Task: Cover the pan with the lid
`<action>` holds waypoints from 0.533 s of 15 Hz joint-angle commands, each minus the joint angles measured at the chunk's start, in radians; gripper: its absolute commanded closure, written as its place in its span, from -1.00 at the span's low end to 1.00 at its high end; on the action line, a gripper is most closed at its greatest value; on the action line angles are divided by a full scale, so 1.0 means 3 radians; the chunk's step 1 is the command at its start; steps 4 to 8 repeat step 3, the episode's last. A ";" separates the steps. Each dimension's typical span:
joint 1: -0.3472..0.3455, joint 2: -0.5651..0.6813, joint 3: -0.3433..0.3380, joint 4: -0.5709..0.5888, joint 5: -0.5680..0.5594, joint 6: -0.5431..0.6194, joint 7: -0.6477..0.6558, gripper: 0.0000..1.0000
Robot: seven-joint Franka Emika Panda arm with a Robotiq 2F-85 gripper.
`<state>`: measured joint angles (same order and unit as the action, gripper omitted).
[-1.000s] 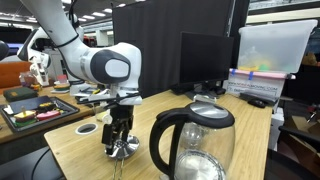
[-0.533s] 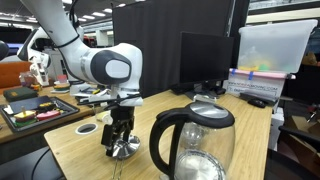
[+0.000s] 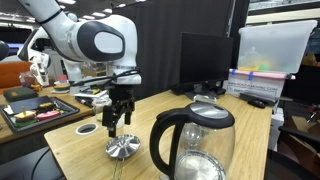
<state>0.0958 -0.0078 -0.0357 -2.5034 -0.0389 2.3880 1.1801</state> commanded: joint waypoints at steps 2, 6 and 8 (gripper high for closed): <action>-0.0079 0.0070 0.0077 0.0009 -0.0001 0.0003 -0.0001 -1.00; -0.0078 0.0091 0.0074 0.0010 -0.0001 0.0004 0.0000 -1.00; -0.0078 0.0091 0.0074 0.0010 -0.0001 0.0004 0.0000 -1.00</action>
